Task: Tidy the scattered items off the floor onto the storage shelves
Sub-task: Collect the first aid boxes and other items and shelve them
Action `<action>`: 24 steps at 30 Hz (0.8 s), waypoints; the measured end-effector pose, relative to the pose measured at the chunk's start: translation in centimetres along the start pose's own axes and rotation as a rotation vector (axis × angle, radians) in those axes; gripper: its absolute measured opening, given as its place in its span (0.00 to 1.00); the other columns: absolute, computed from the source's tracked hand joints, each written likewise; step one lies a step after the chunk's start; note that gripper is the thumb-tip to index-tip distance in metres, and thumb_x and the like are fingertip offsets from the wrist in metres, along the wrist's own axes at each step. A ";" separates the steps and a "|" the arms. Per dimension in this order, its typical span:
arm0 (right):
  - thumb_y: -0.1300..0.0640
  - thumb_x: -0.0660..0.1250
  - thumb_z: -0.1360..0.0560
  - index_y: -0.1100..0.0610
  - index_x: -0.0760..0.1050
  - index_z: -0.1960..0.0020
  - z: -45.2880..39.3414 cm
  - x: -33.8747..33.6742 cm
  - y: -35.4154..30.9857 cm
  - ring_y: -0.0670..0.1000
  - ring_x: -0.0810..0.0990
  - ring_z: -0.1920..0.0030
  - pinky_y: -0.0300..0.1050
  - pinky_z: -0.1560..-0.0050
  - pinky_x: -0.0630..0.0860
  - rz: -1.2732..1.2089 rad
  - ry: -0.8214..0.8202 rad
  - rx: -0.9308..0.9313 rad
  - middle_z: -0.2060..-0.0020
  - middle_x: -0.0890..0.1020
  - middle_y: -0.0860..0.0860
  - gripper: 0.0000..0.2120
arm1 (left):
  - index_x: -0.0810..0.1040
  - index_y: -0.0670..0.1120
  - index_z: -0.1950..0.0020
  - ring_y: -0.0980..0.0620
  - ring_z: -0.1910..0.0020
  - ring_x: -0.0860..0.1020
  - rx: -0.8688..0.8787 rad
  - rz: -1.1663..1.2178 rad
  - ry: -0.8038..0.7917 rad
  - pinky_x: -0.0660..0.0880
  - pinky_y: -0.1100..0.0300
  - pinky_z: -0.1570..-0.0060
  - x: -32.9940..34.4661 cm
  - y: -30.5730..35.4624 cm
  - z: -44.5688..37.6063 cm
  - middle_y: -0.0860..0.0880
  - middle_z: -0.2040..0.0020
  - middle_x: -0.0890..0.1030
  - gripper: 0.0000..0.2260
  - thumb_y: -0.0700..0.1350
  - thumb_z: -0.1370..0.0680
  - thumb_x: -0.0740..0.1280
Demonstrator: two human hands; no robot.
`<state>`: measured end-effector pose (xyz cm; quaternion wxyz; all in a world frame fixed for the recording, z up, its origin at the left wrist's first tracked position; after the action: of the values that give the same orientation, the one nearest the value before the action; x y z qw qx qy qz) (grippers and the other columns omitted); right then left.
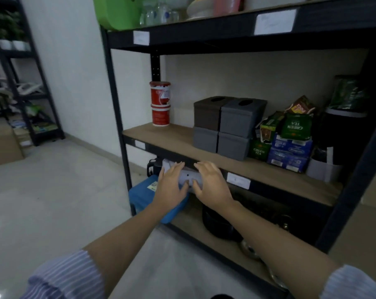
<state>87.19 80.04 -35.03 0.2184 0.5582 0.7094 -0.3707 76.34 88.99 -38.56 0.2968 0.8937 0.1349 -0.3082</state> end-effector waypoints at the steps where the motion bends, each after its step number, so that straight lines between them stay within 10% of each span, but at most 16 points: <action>1: 0.59 0.68 0.27 0.68 0.74 0.35 0.6 0.9 -0.9 0.63 0.75 0.38 0.54 0.32 0.68 -0.015 -0.032 0.008 0.40 0.78 0.63 0.23 | 0.70 0.42 0.29 0.45 0.32 0.72 -0.022 -0.002 0.016 0.59 0.40 0.27 -0.4 -0.7 1.4 0.45 0.32 0.76 0.24 0.47 0.23 0.68; 13: 0.56 0.67 0.23 0.61 0.65 0.27 5.9 16.4 -8.8 0.56 0.65 0.28 0.52 0.28 0.64 -0.334 -0.351 0.177 0.29 0.68 0.58 0.27 | 0.71 0.47 0.29 0.48 0.41 0.76 -0.439 -0.053 -0.029 0.70 0.45 0.36 -3.8 -14.9 18.2 0.48 0.37 0.76 0.24 0.49 0.25 0.64; 18: 0.55 0.67 0.23 0.58 0.70 0.31 10.4 22.9 -10.6 0.54 0.72 0.35 0.42 0.36 0.67 -0.438 -0.422 0.215 0.34 0.71 0.55 0.22 | 0.70 0.44 0.30 0.53 0.47 0.78 -0.675 0.001 0.097 0.73 0.65 0.46 -5.4 -19.1 27.0 0.49 0.36 0.74 0.23 0.42 0.24 0.70; 24: 0.56 0.67 0.23 0.57 0.74 0.36 17.9 30.5 -19.7 0.54 0.76 0.40 0.40 0.43 0.70 -0.505 -0.695 0.094 0.39 0.77 0.55 0.17 | 0.79 0.43 0.41 0.53 0.49 0.80 -0.927 -0.096 0.119 0.75 0.62 0.48 -12.9 -21.4 40.9 0.48 0.46 0.81 0.14 0.47 0.25 0.70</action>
<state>57.95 83.48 -62.85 0.3212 0.2182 0.6905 -0.6103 38.03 80.00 -65.91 0.6417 0.6758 0.3163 -0.1774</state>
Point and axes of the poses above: each hand's wrist, its own z-axis away from the middle knuckle, its own x-axis out of the palm, y = z × x, the point moved 6 cm from there along -z, towards the middle knuckle
